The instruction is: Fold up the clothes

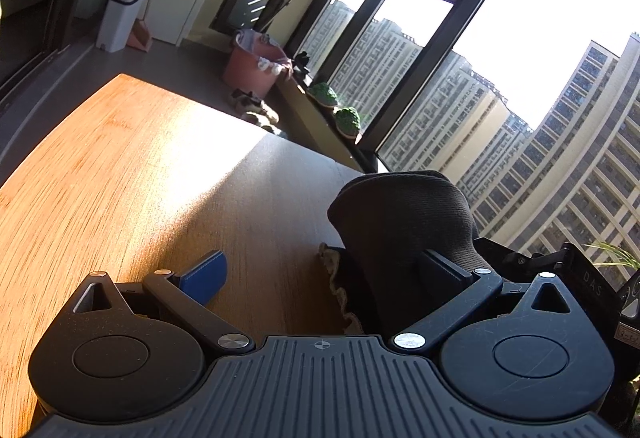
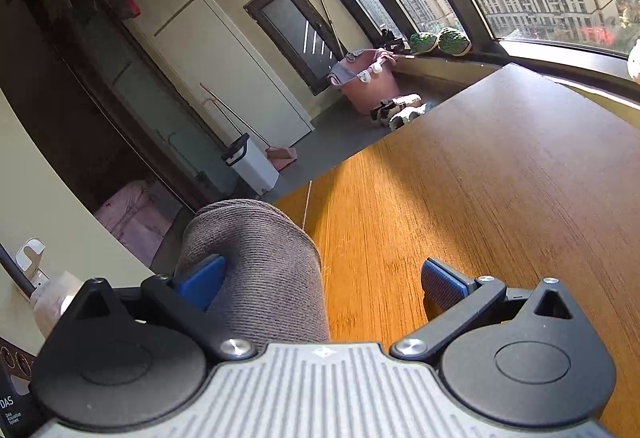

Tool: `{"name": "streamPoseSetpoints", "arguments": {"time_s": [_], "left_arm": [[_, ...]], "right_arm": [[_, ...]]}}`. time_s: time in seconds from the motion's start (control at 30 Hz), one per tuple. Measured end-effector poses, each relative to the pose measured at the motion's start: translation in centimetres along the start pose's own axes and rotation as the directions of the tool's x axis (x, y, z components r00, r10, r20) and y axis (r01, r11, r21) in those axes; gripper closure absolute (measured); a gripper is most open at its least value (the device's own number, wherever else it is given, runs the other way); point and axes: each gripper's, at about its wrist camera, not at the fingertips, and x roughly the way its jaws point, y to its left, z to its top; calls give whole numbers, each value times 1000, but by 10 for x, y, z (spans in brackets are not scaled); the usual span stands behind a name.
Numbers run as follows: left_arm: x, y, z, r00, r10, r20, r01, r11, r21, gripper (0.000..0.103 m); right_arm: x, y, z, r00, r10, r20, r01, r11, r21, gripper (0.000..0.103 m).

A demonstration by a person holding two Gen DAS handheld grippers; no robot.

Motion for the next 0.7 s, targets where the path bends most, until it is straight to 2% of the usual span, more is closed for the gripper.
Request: {"name": "streamPoseSetpoints", "arguments": {"time_s": [0.23, 0.43, 0.57, 0.7], "left_arm": [[-1, -2, -2, 1000, 26, 13, -27, 1000, 15, 0], [-1, -4, -3, 999, 41, 8, -42, 999, 16, 0], [-1, -9, -2, 997, 74, 2, -74, 996, 54, 0], [-3, -19, -3, 991, 137, 16, -137, 982, 128, 0]], "right_arm": [[-3, 6, -2, 999, -14, 29, 15, 999, -29, 0], [-14, 15, -6, 998, 7, 65, -2, 997, -76, 0], [-12, 30, -9, 996, -80, 46, 86, 984, -159, 0], [-12, 53, -9, 988, -140, 61, 152, 935, -320, 0]]}}
